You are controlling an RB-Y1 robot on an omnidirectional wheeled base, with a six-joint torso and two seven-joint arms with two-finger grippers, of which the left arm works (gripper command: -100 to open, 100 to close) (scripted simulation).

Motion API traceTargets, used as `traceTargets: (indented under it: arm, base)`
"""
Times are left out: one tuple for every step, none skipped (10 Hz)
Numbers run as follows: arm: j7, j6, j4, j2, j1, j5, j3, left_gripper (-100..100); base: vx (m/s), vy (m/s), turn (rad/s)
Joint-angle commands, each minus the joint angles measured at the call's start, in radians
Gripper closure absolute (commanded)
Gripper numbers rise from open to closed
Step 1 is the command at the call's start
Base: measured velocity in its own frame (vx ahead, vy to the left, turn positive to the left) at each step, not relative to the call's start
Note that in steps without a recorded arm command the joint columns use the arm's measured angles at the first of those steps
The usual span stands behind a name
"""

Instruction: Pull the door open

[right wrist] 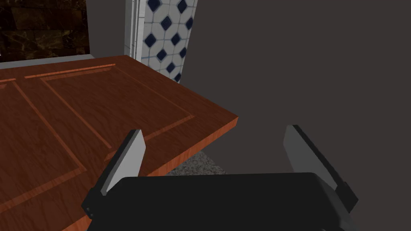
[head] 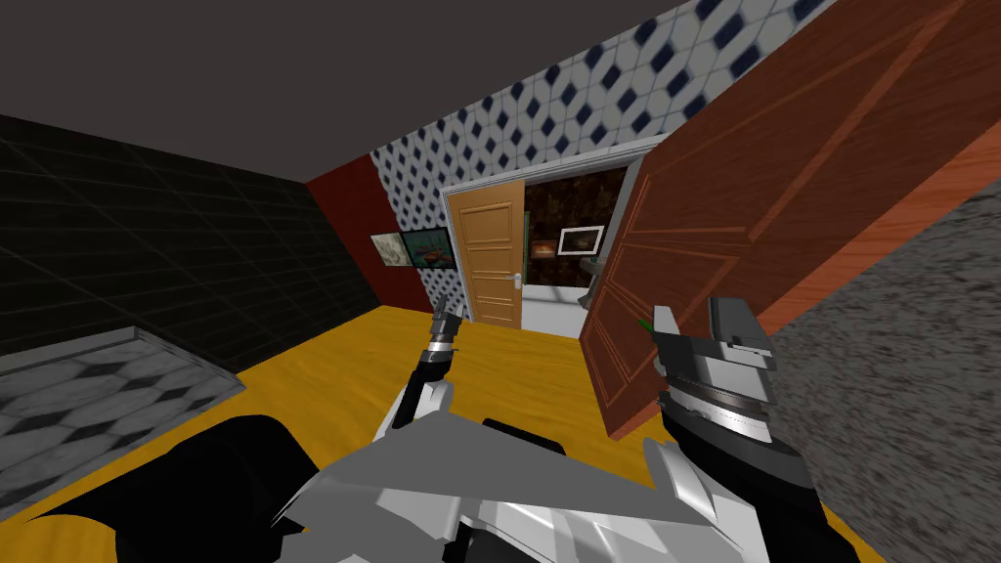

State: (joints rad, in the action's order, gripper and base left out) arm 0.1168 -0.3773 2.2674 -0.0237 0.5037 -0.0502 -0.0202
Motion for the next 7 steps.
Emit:
traceTargets:
  arm:
    - [0.001, 0.002, -0.029, -0.01, -0.012, -0.001, 0.004, -100]
    - [0.001, 0.002, -0.029, -0.01, -0.012, -0.001, 0.004, -100]
    - [0.002, 0.003, -0.043, -0.015, -0.019, -0.002, 0.007, -100]
    - [0.003, 0.005, -0.061, -0.021, -0.026, -0.003, 0.009, -100]
    - [0.004, 0.006, -0.082, -0.027, -0.035, -0.004, 0.013, -100]
    - [0.005, 0.008, -0.104, -0.034, -0.045, -0.005, 0.016, -100]
    - [0.005, 0.009, -0.117, -0.037, -0.05, -0.006, 0.018, -100]
  base:
    - [0.03, 0.014, -0.041]
    - [0.142, -0.025, -0.038]
    - [0.164, -0.03, -0.015]
    - [0.186, -0.024, -0.033]
    - [0.189, -0.02, -0.059]
    - [0.186, -0.017, -0.044]
    - [0.15, -0.008, -0.034]
